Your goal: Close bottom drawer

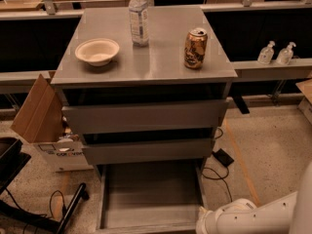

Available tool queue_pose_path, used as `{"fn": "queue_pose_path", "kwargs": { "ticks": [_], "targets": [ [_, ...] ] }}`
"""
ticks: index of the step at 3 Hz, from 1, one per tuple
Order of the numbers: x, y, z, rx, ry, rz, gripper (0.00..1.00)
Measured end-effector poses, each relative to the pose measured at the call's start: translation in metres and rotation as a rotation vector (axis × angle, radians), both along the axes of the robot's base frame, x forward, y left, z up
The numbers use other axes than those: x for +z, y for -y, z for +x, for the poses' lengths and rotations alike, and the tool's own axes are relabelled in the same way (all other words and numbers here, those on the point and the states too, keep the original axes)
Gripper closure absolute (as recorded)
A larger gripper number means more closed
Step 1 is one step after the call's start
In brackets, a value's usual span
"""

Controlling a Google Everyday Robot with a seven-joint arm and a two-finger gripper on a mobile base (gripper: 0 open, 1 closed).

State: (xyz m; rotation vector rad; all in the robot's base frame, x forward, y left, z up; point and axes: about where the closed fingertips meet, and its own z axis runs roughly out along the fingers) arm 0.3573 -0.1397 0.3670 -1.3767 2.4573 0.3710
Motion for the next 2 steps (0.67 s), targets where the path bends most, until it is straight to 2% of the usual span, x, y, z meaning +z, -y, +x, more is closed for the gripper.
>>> {"fn": "queue_pose_path", "kwargs": {
  "ticks": [1,2],
  "targets": [
    [-0.054,-0.005,-0.012,-0.059,-0.028,0.078,0.00],
    [-0.095,-0.016,-0.024,-0.093,-0.044,0.136,0.00]
  ]
}}
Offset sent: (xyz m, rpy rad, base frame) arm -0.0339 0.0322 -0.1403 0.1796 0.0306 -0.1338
